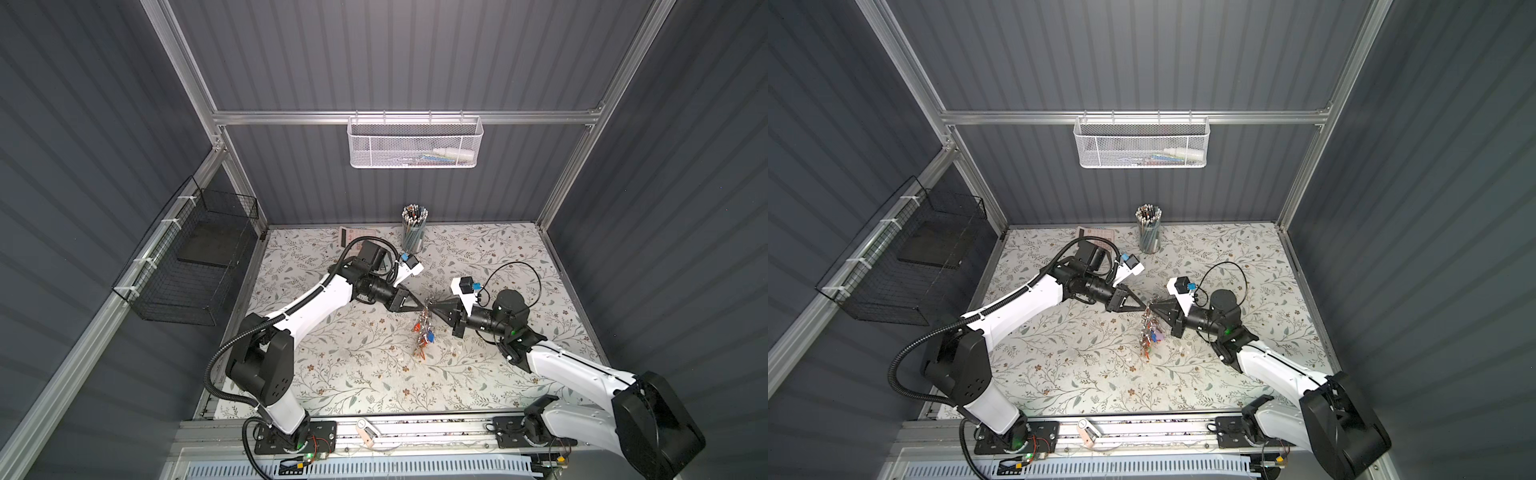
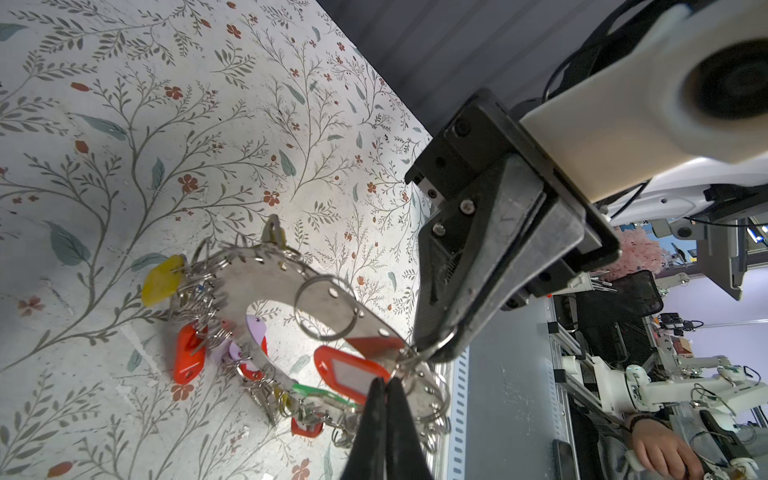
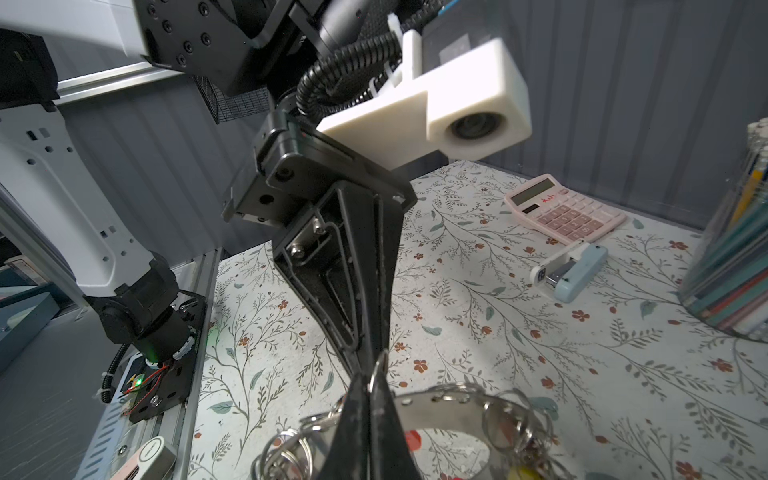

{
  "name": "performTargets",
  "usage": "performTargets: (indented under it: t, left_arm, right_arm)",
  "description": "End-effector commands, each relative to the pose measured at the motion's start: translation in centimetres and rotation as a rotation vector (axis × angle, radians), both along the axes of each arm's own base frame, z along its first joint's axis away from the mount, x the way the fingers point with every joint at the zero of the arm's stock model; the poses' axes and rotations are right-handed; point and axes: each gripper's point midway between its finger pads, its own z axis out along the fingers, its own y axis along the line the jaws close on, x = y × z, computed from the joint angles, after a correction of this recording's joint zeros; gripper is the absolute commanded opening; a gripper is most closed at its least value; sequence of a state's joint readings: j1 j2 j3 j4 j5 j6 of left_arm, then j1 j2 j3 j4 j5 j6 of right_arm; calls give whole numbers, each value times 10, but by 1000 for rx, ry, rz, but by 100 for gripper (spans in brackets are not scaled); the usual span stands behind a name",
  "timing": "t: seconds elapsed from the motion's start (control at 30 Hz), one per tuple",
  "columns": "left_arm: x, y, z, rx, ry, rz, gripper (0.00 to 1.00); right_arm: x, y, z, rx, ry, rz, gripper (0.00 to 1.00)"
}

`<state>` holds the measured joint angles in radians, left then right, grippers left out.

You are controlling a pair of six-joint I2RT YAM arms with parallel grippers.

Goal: Put the keys on the keyring

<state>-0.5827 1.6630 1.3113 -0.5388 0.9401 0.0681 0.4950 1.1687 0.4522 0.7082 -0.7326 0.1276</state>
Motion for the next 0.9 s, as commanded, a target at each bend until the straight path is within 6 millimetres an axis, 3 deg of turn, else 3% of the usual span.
performTargets:
  t: [0.0,0.23,0.57,0.87]
  left_arm:
    - [7,2,-20,66,8,20,3]
    - [9,-2,-21,55,21,27,3]
    - [7,-7,-20,42,20,40,13]
    - [16,12,-19,40,7,131,27]
  right_arm:
    - [-17,10,53,112,-191,95,0]
    - [-16,12,55,127,-193,99,0]
    - [-17,12,57,133,-196,101,0]
    - [-16,11,53,128,-185,94,0]
